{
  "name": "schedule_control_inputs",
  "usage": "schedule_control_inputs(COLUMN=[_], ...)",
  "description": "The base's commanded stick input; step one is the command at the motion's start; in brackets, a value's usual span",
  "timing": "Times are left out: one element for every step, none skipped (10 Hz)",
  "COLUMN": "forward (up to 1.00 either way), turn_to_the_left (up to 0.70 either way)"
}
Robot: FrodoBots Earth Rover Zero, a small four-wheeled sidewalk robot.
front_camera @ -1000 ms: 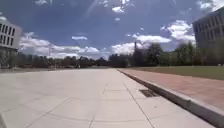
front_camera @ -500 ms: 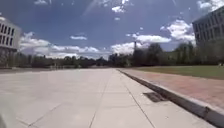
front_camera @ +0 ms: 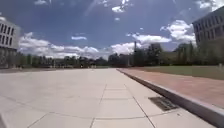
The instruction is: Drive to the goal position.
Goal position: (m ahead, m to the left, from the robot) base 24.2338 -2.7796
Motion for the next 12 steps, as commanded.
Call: schedule_control_inputs(forward=[0.7, 0.7, 0.7, 0.7, 0.7, 0.7, 0.7, 0.7, 0.7, 0.7, 0.7, 0.7], turn_to_the_left=[0.03, 0.03, 0.0, 0.03, 0.08, 0.0, 0.0, 0.0, 0.0, 0.01, 0.01, -0.22])
